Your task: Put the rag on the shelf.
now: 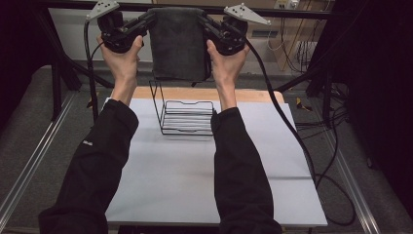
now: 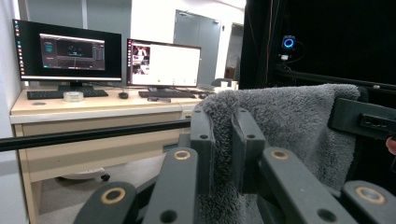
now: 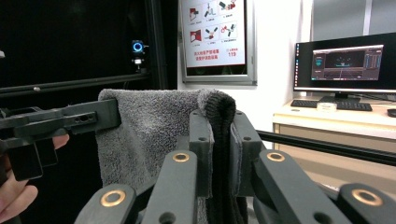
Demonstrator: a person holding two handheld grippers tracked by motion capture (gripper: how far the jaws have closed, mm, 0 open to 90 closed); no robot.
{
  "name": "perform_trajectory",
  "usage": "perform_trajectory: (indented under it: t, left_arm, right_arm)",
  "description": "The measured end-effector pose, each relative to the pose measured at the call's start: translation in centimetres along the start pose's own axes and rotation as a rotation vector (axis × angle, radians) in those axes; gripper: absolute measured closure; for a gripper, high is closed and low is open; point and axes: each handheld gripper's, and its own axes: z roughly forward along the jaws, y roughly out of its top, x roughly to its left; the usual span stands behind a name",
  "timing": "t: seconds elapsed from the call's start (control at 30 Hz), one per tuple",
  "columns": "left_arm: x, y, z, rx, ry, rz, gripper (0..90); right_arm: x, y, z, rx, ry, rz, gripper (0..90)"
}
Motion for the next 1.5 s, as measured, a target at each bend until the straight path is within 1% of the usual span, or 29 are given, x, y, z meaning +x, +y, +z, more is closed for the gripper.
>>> perform_trajectory:
  t: [0.13, 0.2, 0.33, 0.4, 0.47, 0.53, 0.63, 0.8, 0.97, 1.07, 1.23, 1.3, 1.4, 1.43, 1.47, 1.5]
  left_arm:
    - [0.2, -0.8, -0.1, 0.011, -0.003, -0.009, 80.5]
    - [0.3, -1.1, -0.1, 0.017, -0.012, -0.023, 80.5]
    - [0.2, -1.6, -0.3, 0.029, -0.018, -0.004, 80.5]
    - [0.2, -1.9, -0.4, 0.037, -0.02, 0.002, 80.5]
    - [0.1, -2.3, -0.6, 0.045, -0.028, -0.004, 80.5]
    - [0.1, -2.7, -0.7, 0.054, -0.029, 0.001, 80.5]
    - [0.1, -3.3, -1.0, 0.057, -0.037, -0.003, 80.5]
    - [0.0, -3.8, -1.5, 0.066, -0.04, 0.004, 80.5]
    - [0.0, -4.6, -1.7, 0.089, -0.045, 0.007, 80.5]
    - [-0.1, -4.9, -1.9, 0.092, -0.054, 0.008, 80.4]
    - [-0.2, -5.6, -2.1, 0.105, -0.058, 0.023, 80.5]
    - [-0.2, -5.8, -2.2, 0.112, -0.06, 0.02, 80.5]
    - [-0.4, -6.0, -2.5, 0.114, -0.064, 0.03, 80.5]
    - [-0.4, -6.1, -2.5, 0.11, -0.066, 0.025, 80.5]
    - [-0.4, -6.2, -2.6, 0.116, -0.068, 0.033, 80.5]
    - [-0.5, -6.3, -2.7, 0.114, -0.068, 0.03, 80.5]
  right_arm:
    - [0.1, -0.3, -0.1, 0.019, 0.002, -0.008, 82.5]
    - [0.1, -0.6, -0.1, 0.028, -0.003, -0.018, 82.5]
    - [-0.1, -1.2, -0.3, 0.033, 0.0, 0.002, 82.5]
    - [-0.1, -1.6, -0.5, 0.041, 0.001, 0.002, 82.5]
    - [-0.1, -2.0, -0.7, 0.044, 0.004, 0.003, 82.5]
    - [-0.1, -2.4, -0.9, 0.049, 0.005, 0.009, 82.5]
    - [-0.1, -2.9, -1.1, 0.058, 0.01, 0.007, 82.5]
    - [0.1, -3.6, -1.4, 0.067, 0.019, 0.004, 82.5]
    - [0.1, -4.3, -1.6, 0.081, 0.021, 0.004, 82.4]
    - [0.1, -4.6, -1.8, 0.088, 0.025, 0.0, 82.5]
    - [0.0, -5.2, -2.3, 0.096, 0.03, 0.001, 82.4]
    - [0.1, -5.5, -2.4, 0.103, 0.032, 0.001, 82.4]
    - [0.0, -5.9, -2.5, 0.111, 0.035, 0.002, 82.4]
    - [0.0, -5.9, -2.6, 0.11, 0.039, 0.005, 82.4]
    - [0.0, -6.0, -2.7, 0.113, 0.04, 0.006, 82.4]
    - [0.1, -6.1, -2.8, 0.113, 0.042, 0.004, 82.3]
